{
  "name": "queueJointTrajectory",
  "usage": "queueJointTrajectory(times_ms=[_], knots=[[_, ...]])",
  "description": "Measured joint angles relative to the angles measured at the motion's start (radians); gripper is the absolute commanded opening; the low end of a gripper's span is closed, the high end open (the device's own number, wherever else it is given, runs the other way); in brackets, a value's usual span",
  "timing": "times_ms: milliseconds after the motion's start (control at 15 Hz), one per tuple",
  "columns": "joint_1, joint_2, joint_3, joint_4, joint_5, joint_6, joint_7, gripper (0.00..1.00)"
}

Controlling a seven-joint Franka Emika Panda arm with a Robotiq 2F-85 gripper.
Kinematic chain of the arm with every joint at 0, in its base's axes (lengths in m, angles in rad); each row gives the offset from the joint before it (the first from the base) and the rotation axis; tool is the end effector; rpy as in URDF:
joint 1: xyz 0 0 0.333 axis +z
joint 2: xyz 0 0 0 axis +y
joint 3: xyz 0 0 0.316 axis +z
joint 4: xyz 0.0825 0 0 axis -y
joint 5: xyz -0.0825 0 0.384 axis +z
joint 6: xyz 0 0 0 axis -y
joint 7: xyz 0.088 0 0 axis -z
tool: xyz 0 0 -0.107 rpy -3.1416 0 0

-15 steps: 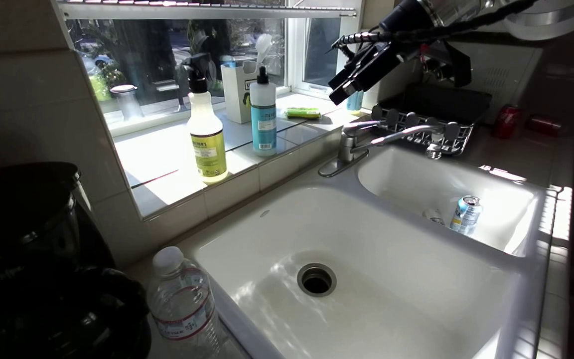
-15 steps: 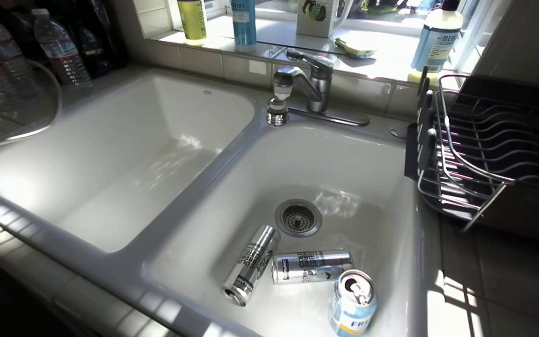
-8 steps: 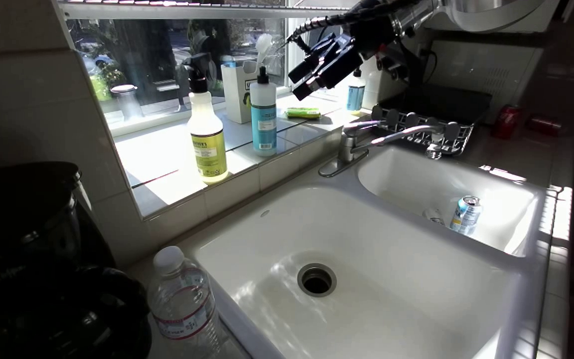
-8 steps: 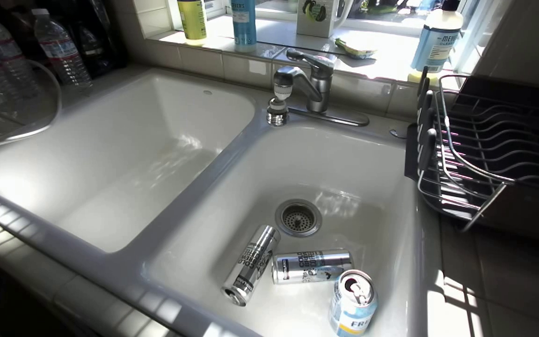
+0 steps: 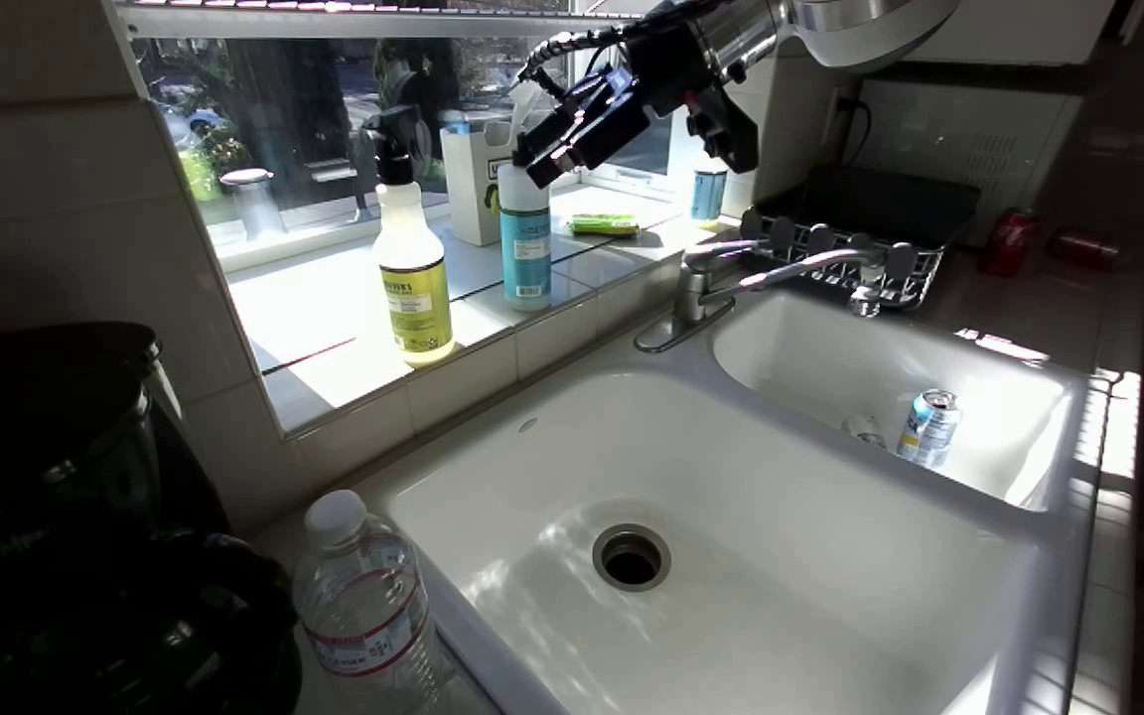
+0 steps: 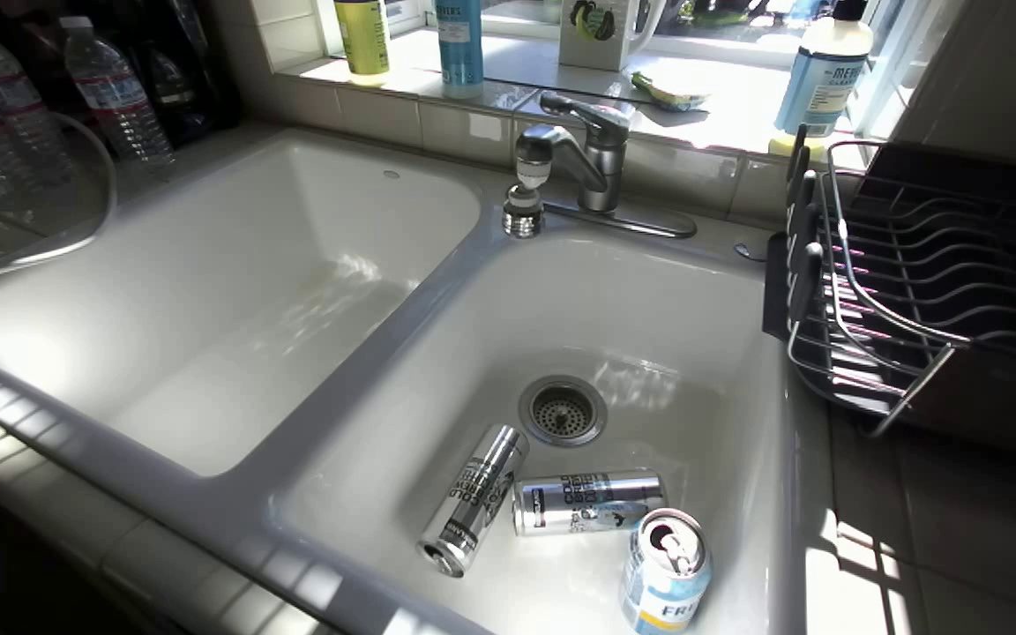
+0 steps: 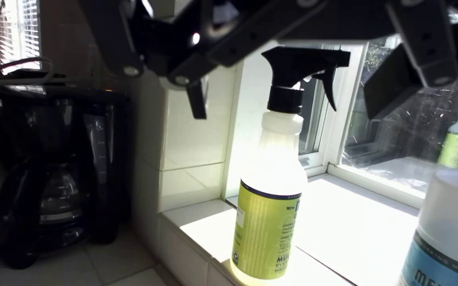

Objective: Press the pump of the bottle with a green label

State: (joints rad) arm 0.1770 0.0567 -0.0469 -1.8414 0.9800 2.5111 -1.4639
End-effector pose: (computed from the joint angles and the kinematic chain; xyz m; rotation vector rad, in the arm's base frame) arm 0.6183 0.0748 0.5583 -2.2847 -1.1827 -1.2866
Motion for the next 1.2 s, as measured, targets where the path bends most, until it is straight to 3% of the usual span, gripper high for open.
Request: queueJointTrajectory(times_ms=[600, 1200], knots=[[-0.071, 0.138, 0.105, 0.158, 0.123, 0.006, -0.008, 1.0], [-0.076, 0.176, 0.121, 0.193, 0.156, 0.017, -0.008, 1.0]])
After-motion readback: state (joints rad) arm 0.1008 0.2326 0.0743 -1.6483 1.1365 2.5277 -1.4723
